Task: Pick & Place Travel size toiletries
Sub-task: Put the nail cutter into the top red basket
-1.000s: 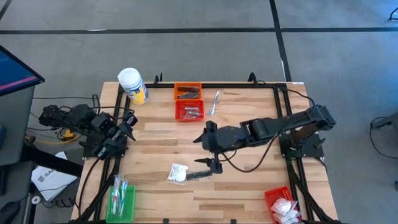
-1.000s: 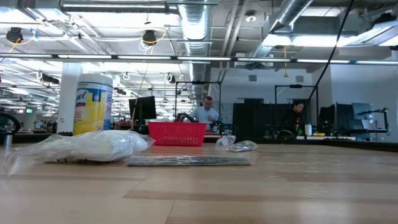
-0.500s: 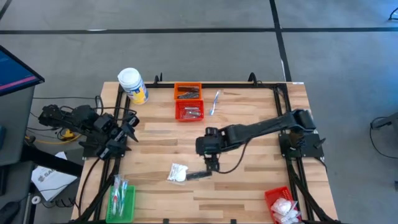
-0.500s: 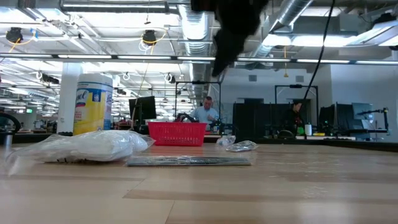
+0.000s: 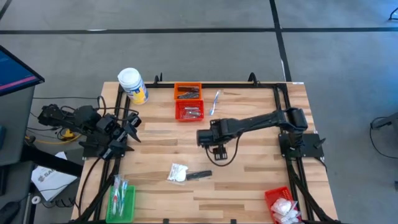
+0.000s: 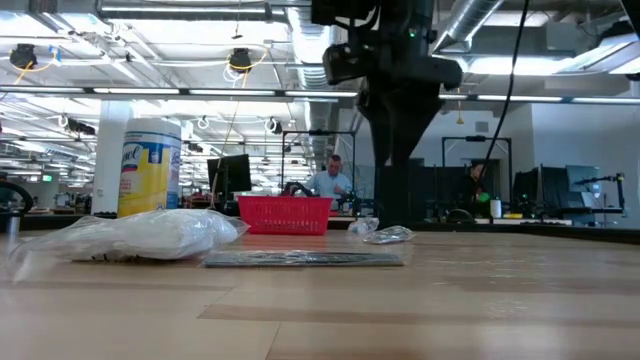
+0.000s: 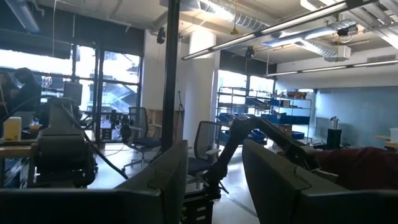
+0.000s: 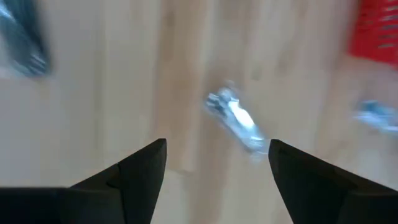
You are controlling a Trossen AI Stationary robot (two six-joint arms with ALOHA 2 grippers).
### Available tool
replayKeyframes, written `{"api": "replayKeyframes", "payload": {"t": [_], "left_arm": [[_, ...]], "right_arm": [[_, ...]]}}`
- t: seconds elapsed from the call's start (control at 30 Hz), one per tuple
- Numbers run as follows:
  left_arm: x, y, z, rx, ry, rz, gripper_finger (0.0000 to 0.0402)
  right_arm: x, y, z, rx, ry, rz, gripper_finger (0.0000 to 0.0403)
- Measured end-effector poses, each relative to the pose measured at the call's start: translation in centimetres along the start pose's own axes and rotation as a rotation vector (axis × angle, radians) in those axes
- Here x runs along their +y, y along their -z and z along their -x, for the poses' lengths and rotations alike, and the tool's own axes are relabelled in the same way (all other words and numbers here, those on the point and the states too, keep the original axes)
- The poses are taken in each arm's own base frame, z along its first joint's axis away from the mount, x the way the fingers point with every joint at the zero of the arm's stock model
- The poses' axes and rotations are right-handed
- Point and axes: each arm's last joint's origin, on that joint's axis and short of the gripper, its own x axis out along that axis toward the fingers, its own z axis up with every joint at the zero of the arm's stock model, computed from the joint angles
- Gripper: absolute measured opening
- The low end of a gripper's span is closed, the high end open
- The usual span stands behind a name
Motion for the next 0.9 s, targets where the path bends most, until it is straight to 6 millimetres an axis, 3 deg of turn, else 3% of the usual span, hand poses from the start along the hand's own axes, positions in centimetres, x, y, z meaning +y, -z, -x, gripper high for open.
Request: {"api": "replayKeyframes", "payload": {"t": [0.2, 0.6, 0.9], "left_arm": [[0.0, 0.0, 0.0, -0.001, -0.001, -0.003, 0.0147], [0.0, 0.0, 0.0, -0.001, 0.0, -0.003, 0.0147], [0.0, 0.0, 0.0, -0.001, 0.0, -0.022, 0.0147]], "right_arm": [[-1.6, 0.1, -0.4, 0.01, 0.023, 0.155, 0.0275], [-5.2, 0.7, -2.2, -0.012, -0.014, 0.054, 0.0275], [-4.7, 1.6, -4.6, 0.005, -0.023, 0.173, 0.0275]]}}
